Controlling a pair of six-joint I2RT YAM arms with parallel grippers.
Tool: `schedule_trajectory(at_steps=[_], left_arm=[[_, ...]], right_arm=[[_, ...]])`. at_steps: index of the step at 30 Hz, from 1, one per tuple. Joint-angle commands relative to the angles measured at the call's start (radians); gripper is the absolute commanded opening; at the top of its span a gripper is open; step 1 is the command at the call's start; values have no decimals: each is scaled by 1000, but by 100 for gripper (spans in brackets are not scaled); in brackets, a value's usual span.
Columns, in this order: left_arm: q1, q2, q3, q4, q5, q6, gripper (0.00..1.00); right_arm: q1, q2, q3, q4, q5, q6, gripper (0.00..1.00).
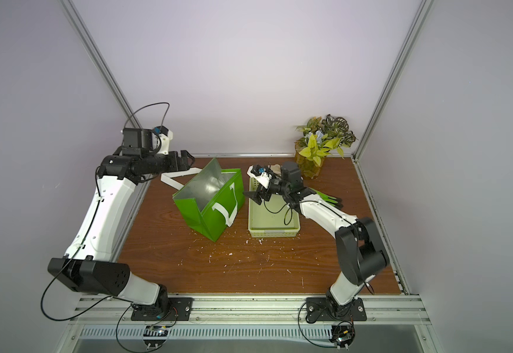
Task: Place the ice pack in the delivery bag
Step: Close the delivery bag at the center of the board.
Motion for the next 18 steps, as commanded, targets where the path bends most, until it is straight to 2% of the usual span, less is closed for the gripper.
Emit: schedule_trajectory(at_steps=[1, 5, 7, 11, 12, 13, 15, 18], left_arm=[[76, 43, 28, -6, 136, 8, 87], [89, 94, 4, -5, 101, 35, 78], [89, 133, -10, -6, 103, 47, 73], [89, 234, -13, -4, 120, 60, 64], [88, 256, -7, -6, 132, 63, 62], [88, 278, -2, -4, 150, 67, 61], [85, 308, 5, -1, 178, 80, 60], [74, 328, -4, 4, 223, 109, 60]], right_arm=[[-31, 68, 106, 110, -176, 47, 97], [-29, 168, 201, 58, -231, 39, 97], [-27, 209, 240, 32, -236, 29, 94], [-16, 279, 315, 3, -259, 38, 78], [-11, 293, 332, -5, -260, 39, 71], [-5, 310, 352, -17, -262, 36, 65], [4, 335, 386, -34, -263, 36, 61], [18, 355, 416, -46, -273, 40, 44]])
